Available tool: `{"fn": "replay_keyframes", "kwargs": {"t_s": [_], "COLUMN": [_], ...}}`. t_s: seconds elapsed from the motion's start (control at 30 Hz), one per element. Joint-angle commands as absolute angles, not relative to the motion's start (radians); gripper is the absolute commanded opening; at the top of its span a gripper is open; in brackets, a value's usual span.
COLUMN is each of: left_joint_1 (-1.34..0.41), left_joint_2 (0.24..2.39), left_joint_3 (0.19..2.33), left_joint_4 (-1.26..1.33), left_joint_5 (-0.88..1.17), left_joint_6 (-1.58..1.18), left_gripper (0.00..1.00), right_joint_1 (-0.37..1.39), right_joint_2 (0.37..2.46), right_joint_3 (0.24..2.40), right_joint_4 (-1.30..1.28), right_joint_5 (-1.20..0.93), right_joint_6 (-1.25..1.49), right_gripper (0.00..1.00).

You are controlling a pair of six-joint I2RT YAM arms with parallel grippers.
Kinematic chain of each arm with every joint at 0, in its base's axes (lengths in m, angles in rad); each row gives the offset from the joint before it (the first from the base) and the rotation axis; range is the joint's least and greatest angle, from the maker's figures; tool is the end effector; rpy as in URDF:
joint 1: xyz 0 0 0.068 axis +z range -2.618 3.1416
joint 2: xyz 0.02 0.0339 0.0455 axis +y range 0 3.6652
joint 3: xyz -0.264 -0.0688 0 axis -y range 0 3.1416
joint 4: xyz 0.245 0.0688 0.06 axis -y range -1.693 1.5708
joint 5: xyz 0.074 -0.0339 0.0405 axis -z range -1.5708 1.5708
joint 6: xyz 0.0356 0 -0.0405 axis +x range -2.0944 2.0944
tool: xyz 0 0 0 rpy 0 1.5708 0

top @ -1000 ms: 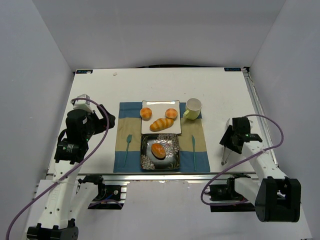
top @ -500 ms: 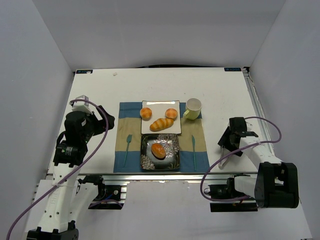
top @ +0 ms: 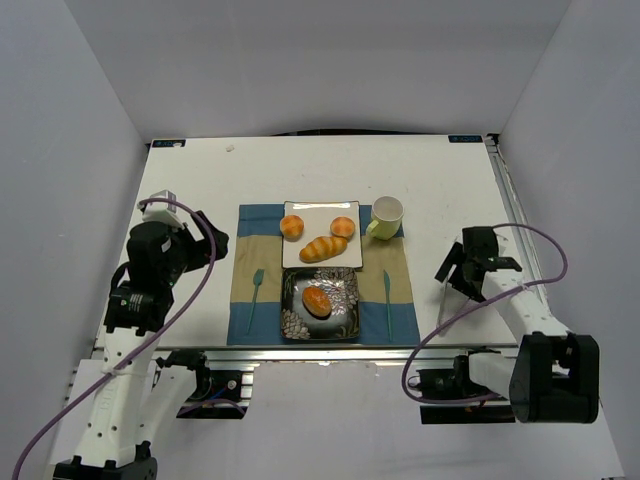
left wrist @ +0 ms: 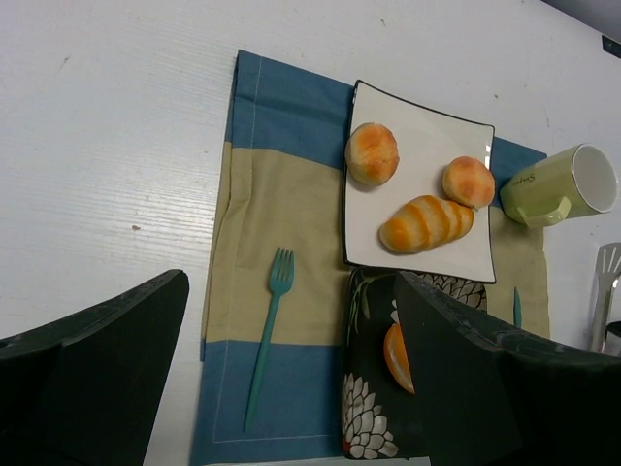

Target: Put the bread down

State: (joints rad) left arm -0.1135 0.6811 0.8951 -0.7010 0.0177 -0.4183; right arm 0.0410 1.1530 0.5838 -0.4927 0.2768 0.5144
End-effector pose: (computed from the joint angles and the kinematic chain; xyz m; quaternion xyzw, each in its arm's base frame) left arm 0.1375 -0.0163 0.3391 -0.1255 0.8475 -0.1428 0.4956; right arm 0.2046 -0.0013 0.1788 0.2585 0.9237 -0.0601 0.2764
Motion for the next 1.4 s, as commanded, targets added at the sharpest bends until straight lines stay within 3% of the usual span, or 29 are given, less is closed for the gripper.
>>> {"fn": "replay_keyframes", "kwargs": {"t_s": [0.0, 0.43, 0.73, 1.37], "left_joint_1": [-0.117, -0.117, -0.117, -0.117], "left_joint_2": [0.672, 0.672, 0.632, 0.618], "left_joint_3": [0.94, 0.988, 0.945, 0.933], "left_joint_4": [-0.716, -0.759, -0.756, -0.761], "left_joint_5": [0.014, -0.038, -0.044, -0.052], "left_joint_6": [-0.41, -0.399, -0.422, -0.423], "left_gripper": [0.98, 0.98, 0.98, 0.98], "right_joint_1": [0.038, 0.038, 0.038, 0.038], "right_joint_2": [1.077, 0.839, 0.802, 0.744], "right_joint_3": [0.695, 1.0, 0.976, 0.97], "right_joint_4": [-0.581, -0.894, -0.865, -0.864], "right_joint_5": [0.278, 0.12, 0.017, 0.015], "right_joint_6": [0.473, 0.373, 0.365, 0.362], "right_gripper": [0.89, 0.89, 0.89, 0.89]}}
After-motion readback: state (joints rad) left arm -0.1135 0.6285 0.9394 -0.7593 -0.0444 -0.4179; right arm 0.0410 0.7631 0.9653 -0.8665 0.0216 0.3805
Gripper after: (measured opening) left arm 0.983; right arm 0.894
